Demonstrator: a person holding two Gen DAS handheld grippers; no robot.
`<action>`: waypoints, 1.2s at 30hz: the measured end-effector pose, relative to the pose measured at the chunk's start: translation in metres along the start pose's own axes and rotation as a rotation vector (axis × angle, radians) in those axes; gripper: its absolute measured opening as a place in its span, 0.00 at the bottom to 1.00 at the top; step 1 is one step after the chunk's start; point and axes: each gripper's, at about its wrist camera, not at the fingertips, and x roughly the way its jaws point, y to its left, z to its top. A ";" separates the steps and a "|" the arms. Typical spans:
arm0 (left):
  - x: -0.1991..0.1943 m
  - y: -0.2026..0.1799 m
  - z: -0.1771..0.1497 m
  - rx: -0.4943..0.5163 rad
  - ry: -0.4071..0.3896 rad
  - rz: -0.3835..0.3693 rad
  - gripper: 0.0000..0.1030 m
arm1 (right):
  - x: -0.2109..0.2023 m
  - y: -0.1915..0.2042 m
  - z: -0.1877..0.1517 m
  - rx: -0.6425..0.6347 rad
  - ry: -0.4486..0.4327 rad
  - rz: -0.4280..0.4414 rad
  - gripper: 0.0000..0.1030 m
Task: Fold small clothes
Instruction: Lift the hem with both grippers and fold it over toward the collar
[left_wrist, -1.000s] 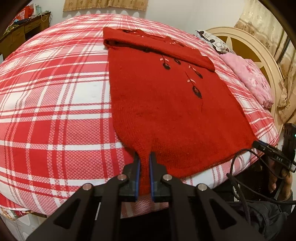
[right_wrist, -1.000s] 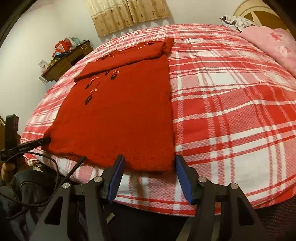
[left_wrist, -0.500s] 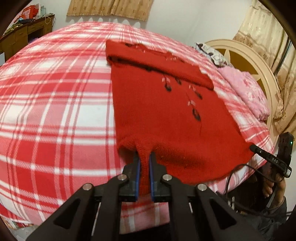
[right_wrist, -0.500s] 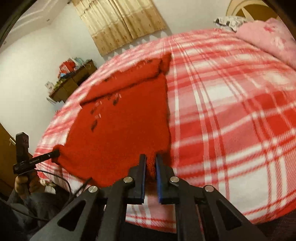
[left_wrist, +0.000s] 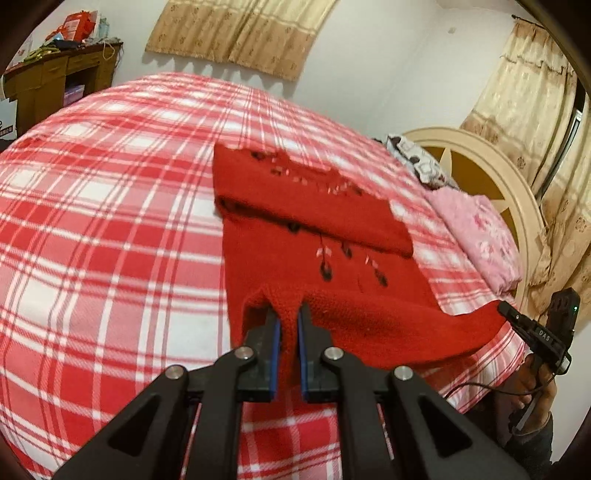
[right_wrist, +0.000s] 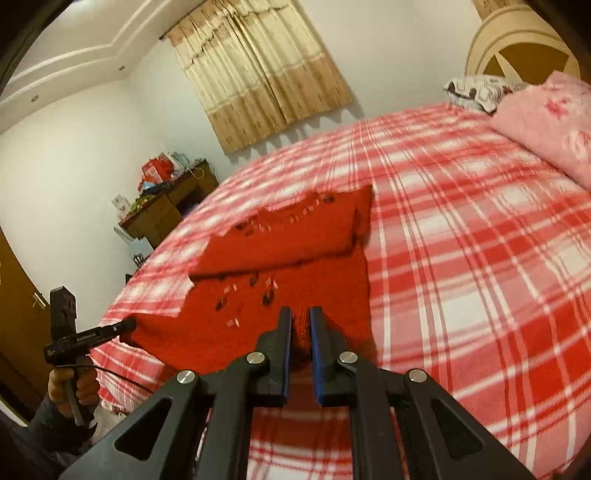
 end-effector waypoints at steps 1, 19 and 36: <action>-0.001 0.001 0.002 -0.001 -0.007 -0.005 0.08 | 0.000 0.002 0.004 -0.001 -0.008 0.007 0.09; 0.006 0.007 0.056 -0.038 -0.079 -0.031 0.08 | 0.029 0.024 0.073 -0.037 -0.091 0.043 0.09; 0.038 0.011 0.135 -0.084 -0.118 -0.096 0.08 | 0.069 0.032 0.145 -0.071 -0.130 0.019 0.09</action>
